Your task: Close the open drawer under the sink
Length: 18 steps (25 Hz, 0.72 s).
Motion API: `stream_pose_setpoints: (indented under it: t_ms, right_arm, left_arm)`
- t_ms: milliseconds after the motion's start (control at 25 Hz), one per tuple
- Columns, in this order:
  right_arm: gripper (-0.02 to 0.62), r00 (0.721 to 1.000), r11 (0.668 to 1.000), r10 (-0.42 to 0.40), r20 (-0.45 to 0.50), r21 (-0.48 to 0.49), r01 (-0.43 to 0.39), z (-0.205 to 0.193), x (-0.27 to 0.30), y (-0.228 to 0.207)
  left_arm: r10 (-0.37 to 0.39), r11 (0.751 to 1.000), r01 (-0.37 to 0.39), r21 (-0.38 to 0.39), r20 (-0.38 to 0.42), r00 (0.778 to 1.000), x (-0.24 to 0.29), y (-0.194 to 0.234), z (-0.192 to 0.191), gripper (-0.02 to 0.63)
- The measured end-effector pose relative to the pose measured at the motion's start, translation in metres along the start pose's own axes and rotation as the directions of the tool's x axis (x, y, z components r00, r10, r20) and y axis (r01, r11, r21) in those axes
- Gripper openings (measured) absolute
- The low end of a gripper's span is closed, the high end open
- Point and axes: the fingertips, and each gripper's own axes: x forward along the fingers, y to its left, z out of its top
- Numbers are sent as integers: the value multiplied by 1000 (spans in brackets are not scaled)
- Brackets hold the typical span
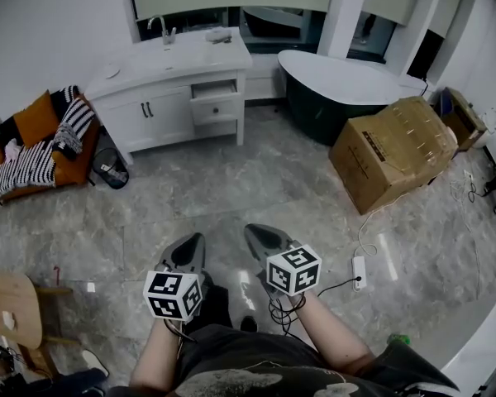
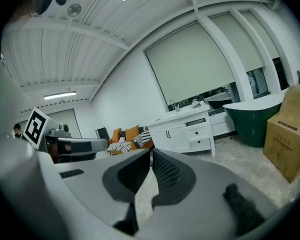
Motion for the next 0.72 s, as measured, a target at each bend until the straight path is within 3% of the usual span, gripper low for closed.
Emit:
stream_pose_setpoints:
  t_ms: [360,720]
  right_arm:
    - [32,999,998,-49,8,36,49,7,33,-45]
    - [32,990,987,-141,-18,76,142,40,128,-111]
  left_arm:
    - [-8,1000,8,-25,0,1000,50,41,6,15]
    - [-68,997,68,-36,-9,998,145,110,43,15]
